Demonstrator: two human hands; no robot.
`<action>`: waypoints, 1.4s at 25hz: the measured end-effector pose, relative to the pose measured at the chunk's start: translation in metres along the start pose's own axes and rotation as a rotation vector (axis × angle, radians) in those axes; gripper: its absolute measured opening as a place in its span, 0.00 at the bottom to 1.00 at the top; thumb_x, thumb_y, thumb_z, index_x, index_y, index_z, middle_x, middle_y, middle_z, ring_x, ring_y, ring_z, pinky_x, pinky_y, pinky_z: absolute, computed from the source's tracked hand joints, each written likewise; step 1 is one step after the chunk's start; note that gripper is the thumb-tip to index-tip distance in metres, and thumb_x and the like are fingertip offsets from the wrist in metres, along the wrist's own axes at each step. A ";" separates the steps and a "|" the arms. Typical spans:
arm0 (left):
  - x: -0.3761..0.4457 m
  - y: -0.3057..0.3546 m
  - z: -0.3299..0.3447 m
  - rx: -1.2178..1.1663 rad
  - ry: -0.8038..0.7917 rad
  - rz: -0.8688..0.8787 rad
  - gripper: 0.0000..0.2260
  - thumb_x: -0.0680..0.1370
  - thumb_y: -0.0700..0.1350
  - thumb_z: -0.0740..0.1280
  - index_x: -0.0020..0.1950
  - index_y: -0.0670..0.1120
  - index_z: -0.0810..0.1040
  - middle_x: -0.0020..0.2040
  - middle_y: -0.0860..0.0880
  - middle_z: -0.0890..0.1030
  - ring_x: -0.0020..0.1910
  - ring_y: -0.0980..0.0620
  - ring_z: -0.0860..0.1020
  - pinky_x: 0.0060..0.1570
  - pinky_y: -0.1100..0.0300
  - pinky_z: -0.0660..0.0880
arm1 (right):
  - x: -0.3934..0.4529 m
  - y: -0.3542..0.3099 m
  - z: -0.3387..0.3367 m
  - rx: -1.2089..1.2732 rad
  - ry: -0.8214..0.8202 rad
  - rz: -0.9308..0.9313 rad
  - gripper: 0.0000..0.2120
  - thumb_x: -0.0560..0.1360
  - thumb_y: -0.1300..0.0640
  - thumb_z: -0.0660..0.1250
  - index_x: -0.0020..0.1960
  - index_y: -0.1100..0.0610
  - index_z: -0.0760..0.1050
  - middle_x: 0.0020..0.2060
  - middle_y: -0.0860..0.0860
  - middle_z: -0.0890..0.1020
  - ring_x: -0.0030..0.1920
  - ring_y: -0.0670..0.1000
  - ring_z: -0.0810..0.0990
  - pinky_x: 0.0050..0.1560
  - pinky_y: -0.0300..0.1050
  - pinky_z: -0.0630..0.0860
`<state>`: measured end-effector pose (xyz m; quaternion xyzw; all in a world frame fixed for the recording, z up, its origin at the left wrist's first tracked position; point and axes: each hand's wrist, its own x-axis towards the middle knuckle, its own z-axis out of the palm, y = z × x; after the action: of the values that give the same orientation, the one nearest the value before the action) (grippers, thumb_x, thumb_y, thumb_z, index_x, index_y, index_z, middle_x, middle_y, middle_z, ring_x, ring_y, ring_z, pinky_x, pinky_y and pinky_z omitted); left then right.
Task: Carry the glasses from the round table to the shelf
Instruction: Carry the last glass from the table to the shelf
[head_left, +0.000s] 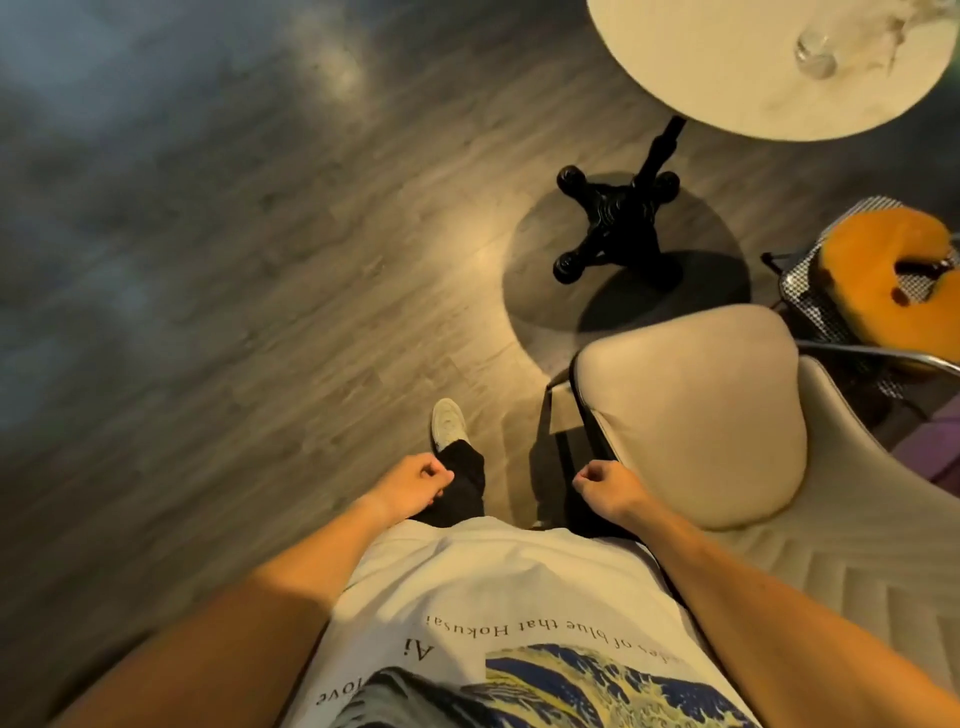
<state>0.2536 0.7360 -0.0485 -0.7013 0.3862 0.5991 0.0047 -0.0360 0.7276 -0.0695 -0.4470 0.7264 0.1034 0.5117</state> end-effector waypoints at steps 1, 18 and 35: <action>0.012 0.010 -0.020 0.022 0.003 0.006 0.08 0.79 0.46 0.66 0.42 0.45 0.77 0.37 0.46 0.80 0.36 0.50 0.76 0.45 0.55 0.73 | 0.011 -0.021 -0.006 0.009 0.008 0.020 0.10 0.77 0.53 0.65 0.37 0.50 0.76 0.43 0.52 0.84 0.49 0.55 0.82 0.51 0.47 0.76; 0.205 0.251 -0.208 0.450 -0.104 -0.020 0.11 0.81 0.41 0.64 0.39 0.44 0.71 0.34 0.47 0.76 0.30 0.53 0.72 0.26 0.67 0.69 | 0.143 -0.167 -0.159 0.472 0.205 0.156 0.08 0.76 0.57 0.65 0.42 0.56 0.81 0.41 0.53 0.84 0.48 0.56 0.82 0.51 0.46 0.76; 0.322 0.678 -0.097 0.738 -0.508 0.739 0.09 0.76 0.60 0.65 0.44 0.55 0.77 0.41 0.53 0.84 0.41 0.51 0.83 0.43 0.57 0.78 | 0.206 -0.187 -0.419 0.933 0.685 0.359 0.05 0.75 0.52 0.64 0.44 0.50 0.78 0.40 0.52 0.83 0.46 0.55 0.83 0.49 0.53 0.81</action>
<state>-0.0420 0.0423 0.0159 -0.3062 0.7754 0.5363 0.1318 -0.1827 0.2526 0.0060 -0.0540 0.8825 -0.2910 0.3655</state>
